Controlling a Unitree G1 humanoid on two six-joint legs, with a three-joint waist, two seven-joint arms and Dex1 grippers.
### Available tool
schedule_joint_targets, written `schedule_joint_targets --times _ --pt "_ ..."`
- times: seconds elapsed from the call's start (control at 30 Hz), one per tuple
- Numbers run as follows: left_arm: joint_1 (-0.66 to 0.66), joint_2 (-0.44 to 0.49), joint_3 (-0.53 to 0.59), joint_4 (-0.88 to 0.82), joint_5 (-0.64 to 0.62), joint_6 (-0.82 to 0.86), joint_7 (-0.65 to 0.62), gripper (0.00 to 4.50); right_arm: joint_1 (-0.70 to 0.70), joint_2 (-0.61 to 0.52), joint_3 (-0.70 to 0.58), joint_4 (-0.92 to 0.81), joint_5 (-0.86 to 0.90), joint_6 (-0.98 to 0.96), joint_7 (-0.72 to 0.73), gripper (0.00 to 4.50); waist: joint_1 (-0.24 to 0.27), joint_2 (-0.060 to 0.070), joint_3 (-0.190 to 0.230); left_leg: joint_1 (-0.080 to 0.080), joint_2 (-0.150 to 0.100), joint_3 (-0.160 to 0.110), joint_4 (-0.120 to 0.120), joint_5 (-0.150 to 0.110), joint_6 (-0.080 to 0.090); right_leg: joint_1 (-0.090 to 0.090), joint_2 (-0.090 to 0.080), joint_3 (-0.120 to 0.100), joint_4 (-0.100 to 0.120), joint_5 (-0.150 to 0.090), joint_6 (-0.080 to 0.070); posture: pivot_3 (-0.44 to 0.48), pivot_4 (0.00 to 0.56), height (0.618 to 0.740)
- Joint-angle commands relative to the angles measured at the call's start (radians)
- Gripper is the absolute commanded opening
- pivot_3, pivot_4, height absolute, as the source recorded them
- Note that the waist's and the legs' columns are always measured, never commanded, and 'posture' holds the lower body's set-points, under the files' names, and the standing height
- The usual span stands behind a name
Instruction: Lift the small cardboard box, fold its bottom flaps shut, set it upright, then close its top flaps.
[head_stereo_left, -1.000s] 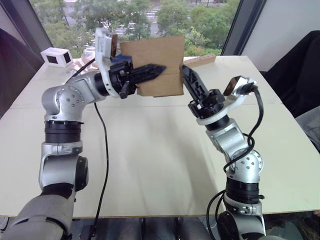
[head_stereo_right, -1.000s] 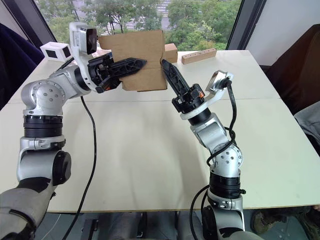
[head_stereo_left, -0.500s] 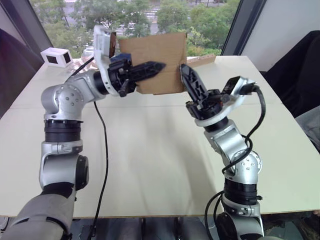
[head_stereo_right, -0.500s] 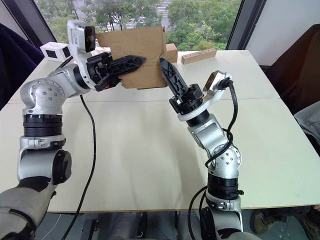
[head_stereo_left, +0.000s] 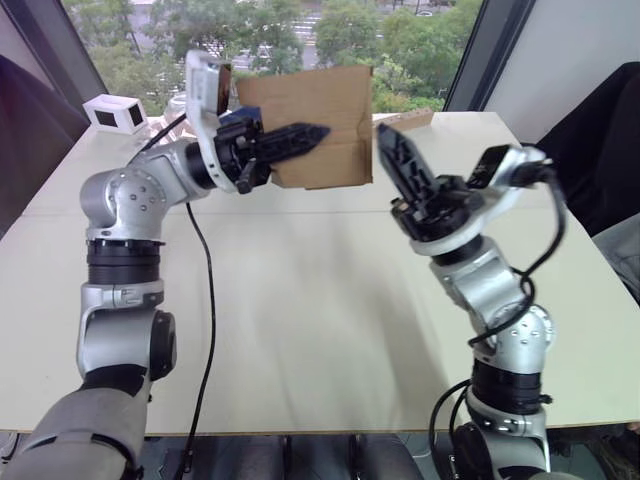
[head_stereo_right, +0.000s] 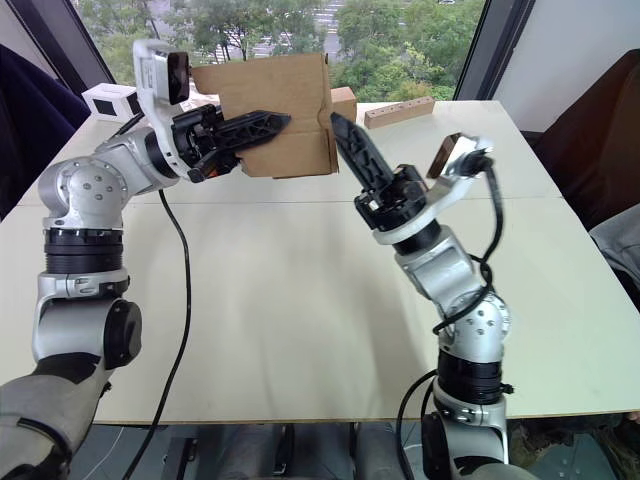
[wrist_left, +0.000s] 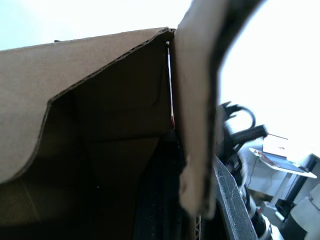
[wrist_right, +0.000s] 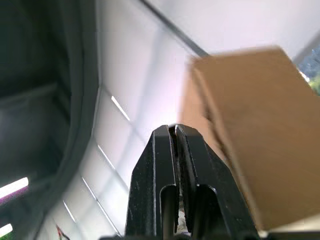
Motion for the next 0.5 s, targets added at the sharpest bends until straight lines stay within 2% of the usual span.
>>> schedule_joint_targets --times 0.03,0.17,0.5 --pt "-0.016 0.011 -0.004 -0.020 -0.010 0.004 -0.016 0.00 -0.017 -0.044 -0.052 0.002 -0.031 -0.040 -0.008 0.17 0.000 0.000 0.000 0.000 0.000 0.000 0.000 0.000 0.000 0.000 0.000 0.000 0.000 0.000 0.000 0.000 0.150 0.740" --pt "-0.021 0.008 -0.014 -0.011 -0.009 0.003 -0.024 0.00 -0.009 -0.120 -0.010 0.048 -0.162 -0.021 0.037 0.17 0.000 0.000 0.000 0.000 0.000 0.001 0.000 0.000 0.000 0.000 0.000 0.000 0.000 0.000 0.000 0.000 0.150 0.740" --pt "-0.018 0.005 -0.046 -0.014 0.010 -0.006 -0.044 0.00 -0.042 -0.064 0.106 0.056 -0.265 -0.014 0.111 0.17 0.000 0.000 0.000 0.000 0.001 0.000 0.000 0.000 0.000 0.000 0.001 0.000 0.000 0.000 0.000 0.000 0.150 0.740"
